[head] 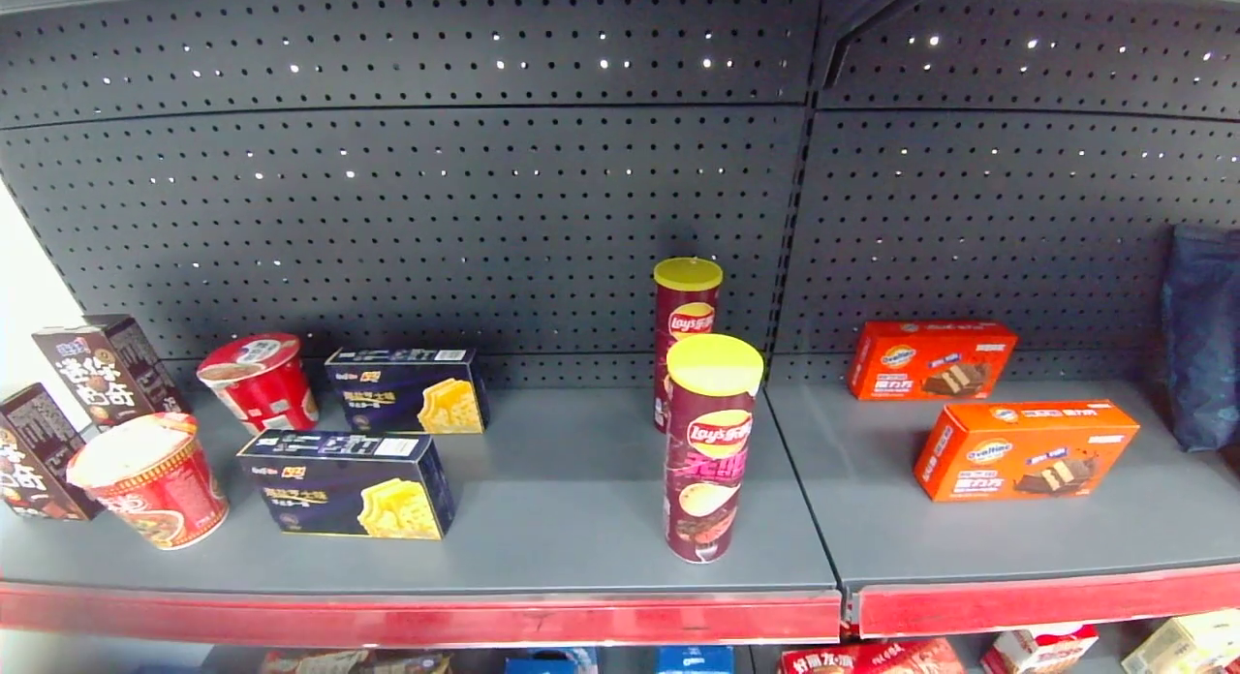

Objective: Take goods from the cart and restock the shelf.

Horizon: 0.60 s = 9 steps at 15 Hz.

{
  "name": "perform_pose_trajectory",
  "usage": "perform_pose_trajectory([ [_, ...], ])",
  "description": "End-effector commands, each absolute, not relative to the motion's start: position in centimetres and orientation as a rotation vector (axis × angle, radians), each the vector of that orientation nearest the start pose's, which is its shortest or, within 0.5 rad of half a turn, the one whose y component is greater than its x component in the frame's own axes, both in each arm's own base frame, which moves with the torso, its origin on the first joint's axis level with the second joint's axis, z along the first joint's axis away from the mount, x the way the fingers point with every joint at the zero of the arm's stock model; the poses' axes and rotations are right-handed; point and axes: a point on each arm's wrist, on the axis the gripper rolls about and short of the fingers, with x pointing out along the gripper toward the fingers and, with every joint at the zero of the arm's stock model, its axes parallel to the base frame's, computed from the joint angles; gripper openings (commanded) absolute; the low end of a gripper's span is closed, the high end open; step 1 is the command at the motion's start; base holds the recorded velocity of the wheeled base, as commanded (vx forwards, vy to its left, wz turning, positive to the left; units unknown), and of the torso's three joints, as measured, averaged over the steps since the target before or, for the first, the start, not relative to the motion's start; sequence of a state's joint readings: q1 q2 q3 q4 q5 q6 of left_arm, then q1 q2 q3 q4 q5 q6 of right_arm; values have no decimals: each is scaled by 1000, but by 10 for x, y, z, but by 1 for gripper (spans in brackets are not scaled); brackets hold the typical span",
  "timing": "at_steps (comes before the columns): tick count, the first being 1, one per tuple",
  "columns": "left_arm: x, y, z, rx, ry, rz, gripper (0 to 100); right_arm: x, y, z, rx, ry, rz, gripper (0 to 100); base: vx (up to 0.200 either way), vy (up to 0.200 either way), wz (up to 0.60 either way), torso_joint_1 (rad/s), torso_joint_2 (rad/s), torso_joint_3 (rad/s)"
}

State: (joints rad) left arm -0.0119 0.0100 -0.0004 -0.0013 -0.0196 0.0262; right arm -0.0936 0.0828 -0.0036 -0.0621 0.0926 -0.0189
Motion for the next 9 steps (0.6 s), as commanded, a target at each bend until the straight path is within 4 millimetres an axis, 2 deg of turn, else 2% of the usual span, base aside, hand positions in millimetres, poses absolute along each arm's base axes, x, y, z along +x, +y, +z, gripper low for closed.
perform_pose_trajectory([
  [1,-22,0,76,29,7,-31,100,-16,4,84,-18,20,0,100,0,0,0,0,0,0],
  [3,-22,0,76,21,7,-25,100,-16,4,85,-18,18,0,100,0,0,0,0,0,0],
  [6,-22,1,76,16,8,32,100,-16,4,85,-23,20,11,100,0,-200,0,-1,1,1],
  [9,-22,1,76,12,8,32,100,-16,5,85,-35,25,54,100,0,0,0,0,0,0],
])
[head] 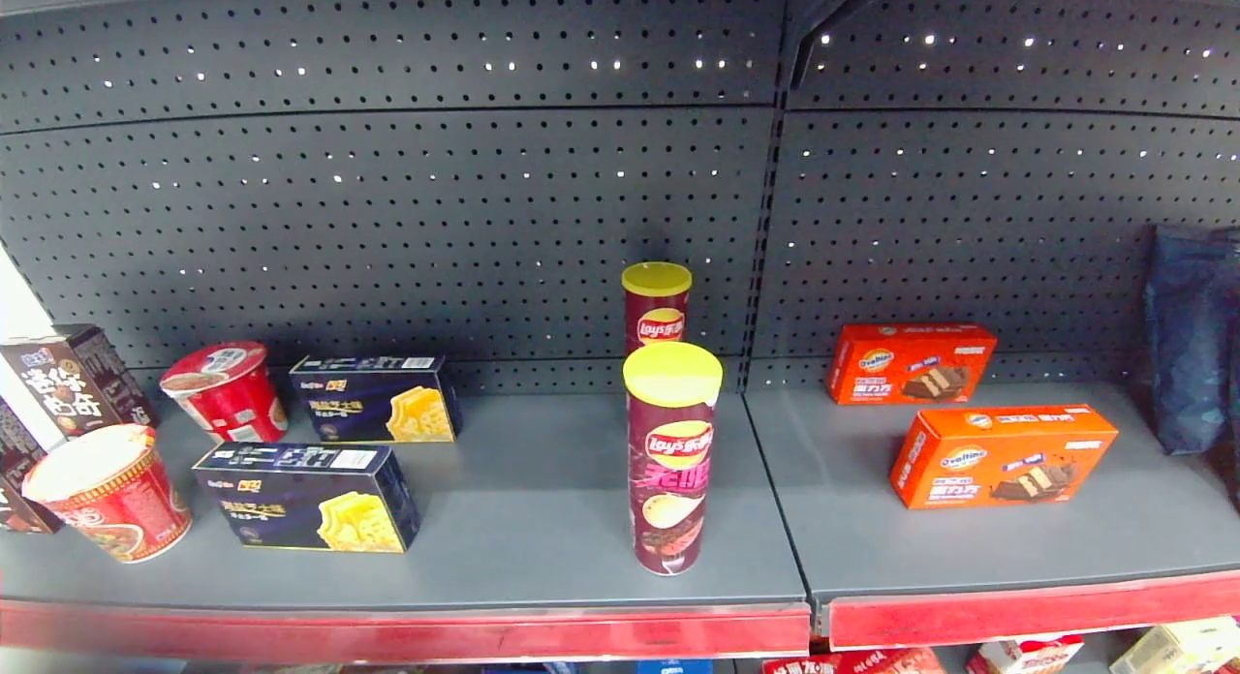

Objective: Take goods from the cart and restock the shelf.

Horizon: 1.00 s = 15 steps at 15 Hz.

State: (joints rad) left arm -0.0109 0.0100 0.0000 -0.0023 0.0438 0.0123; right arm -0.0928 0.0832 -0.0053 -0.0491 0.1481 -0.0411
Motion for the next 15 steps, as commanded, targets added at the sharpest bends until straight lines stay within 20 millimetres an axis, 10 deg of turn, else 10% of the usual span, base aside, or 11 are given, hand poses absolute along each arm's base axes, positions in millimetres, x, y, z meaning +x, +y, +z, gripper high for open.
perform_pose_trajectory([
  [1,-22,1,76,13,9,34,100,-16,5,85,-47,29,68,100,0,0,0,0,0,0],
  [15,-22,2,76,-37,5,48,100,-16,5,85,-62,29,78,100,0,0,0,0,0,0],
])
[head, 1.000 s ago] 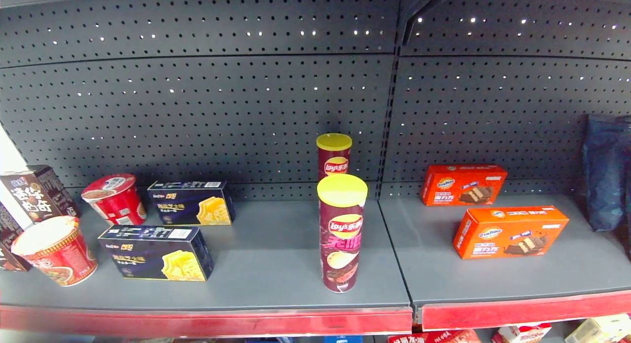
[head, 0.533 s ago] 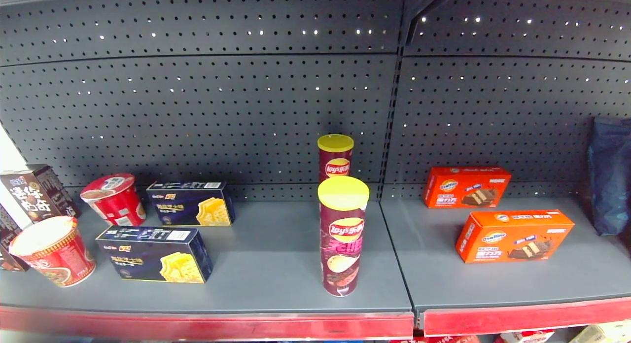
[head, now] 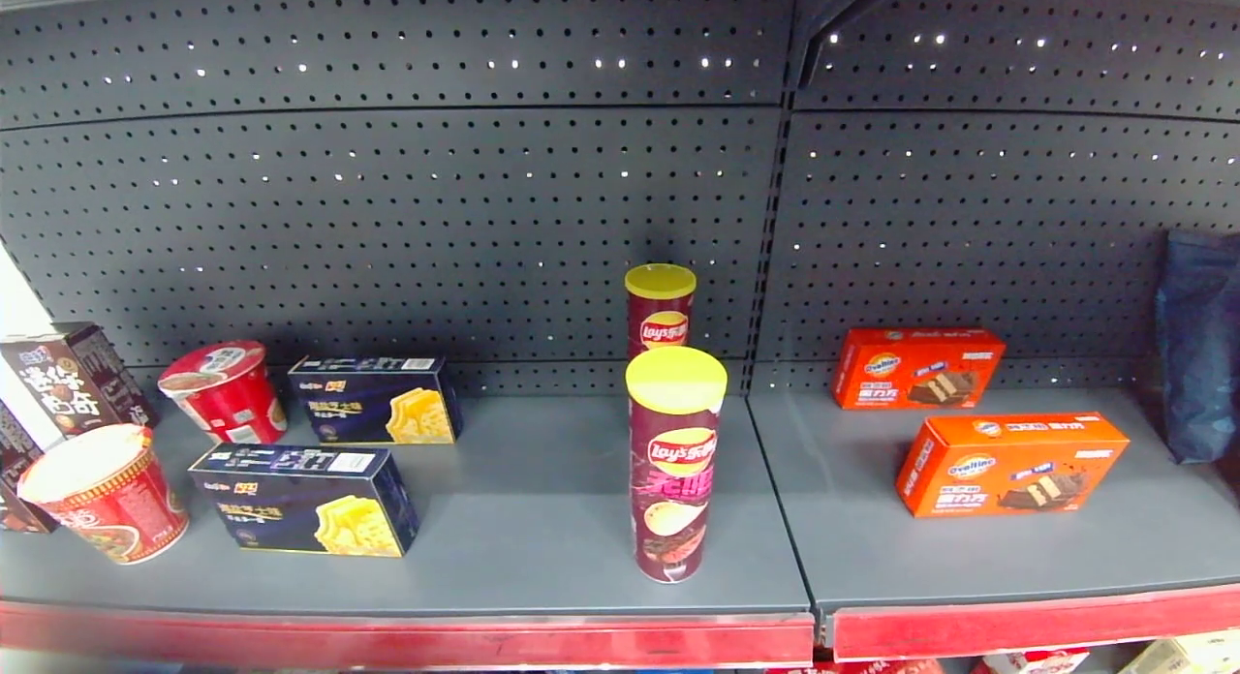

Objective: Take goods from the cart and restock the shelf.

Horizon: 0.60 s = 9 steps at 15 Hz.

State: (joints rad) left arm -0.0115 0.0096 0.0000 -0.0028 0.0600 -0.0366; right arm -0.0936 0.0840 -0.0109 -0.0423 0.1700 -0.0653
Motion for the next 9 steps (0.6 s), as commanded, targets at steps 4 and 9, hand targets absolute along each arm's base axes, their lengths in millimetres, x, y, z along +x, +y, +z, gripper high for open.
perform_pose_trajectory([
  [4,-22,2,76,-37,5,49,100,-17,5,84,-53,36,78,100,0,0,0,0,0,0],
  [9,-22,2,76,-37,5,49,100,-16,4,84,-69,31,24,100,0,0,0,0,0,0],
])
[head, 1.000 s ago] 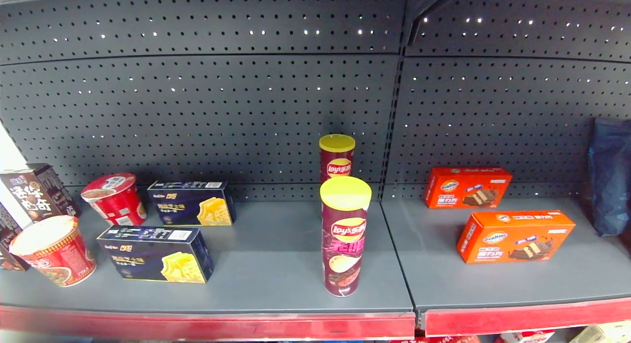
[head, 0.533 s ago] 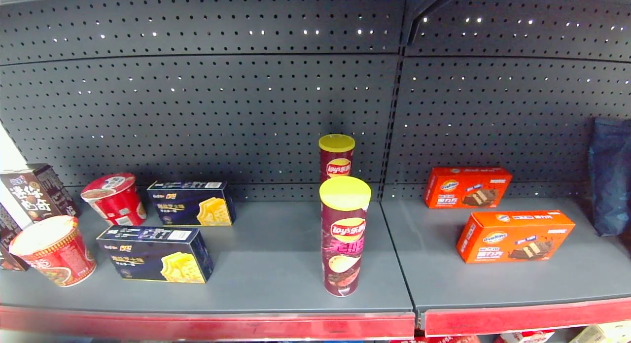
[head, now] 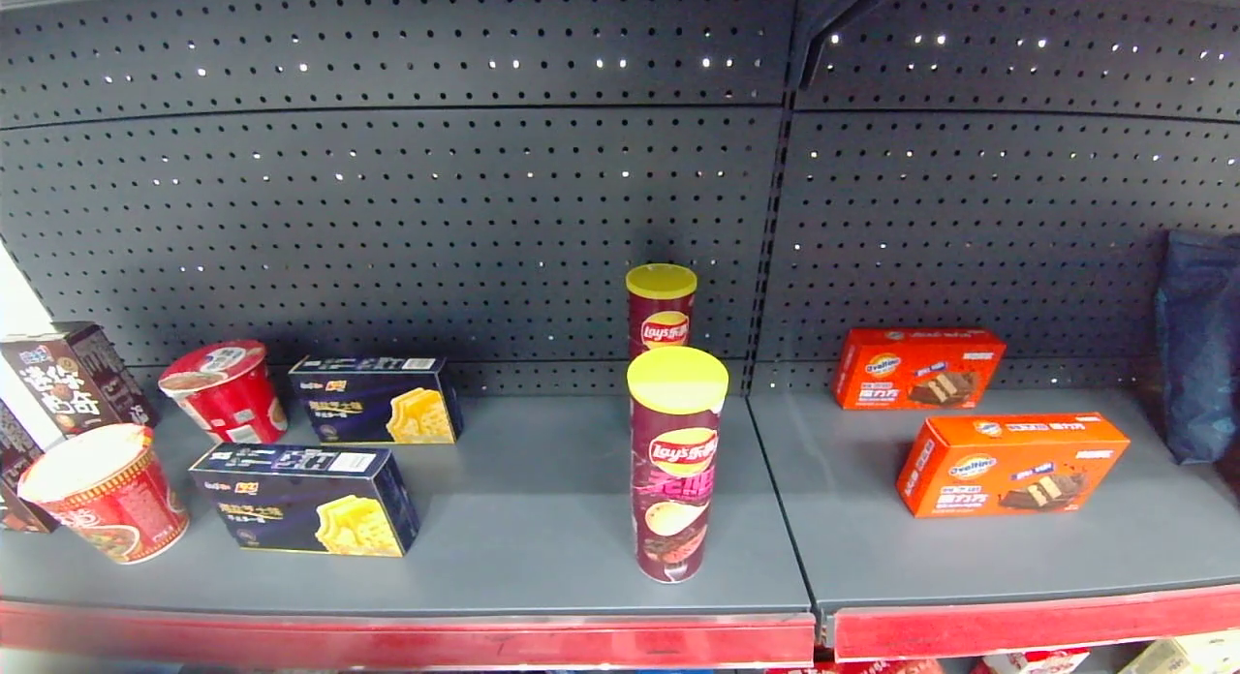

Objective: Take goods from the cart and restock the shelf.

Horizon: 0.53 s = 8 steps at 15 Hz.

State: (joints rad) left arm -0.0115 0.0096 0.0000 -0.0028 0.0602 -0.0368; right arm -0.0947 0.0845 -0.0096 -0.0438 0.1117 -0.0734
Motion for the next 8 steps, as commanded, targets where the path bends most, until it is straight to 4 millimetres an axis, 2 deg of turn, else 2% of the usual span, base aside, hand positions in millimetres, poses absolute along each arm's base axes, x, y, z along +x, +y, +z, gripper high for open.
perform_pose_trajectory([
  [1,-22,2,76,-35,5,48,100,-16,1,84,-103,38,-110,100,0,0,0,0,0,0],
  [2,-22,2,76,-35,5,46,100,-16,-1,84,-109,35,-196,100,0,0,0,0,0,0],
  [5,-22,2,76,-35,5,46,100,-16,-2,85,-58,24,-233,100,0,0,0,0,0,0],
  [7,-22,2,76,-37,5,52,100,-18,-5,84,-63,37,-409,100,0,0,0,0,0,0],
  [8,-22,2,76,-37,5,52,100,-18,-6,84,-62,37,-419,100,0,0,0,0,0,0],
])
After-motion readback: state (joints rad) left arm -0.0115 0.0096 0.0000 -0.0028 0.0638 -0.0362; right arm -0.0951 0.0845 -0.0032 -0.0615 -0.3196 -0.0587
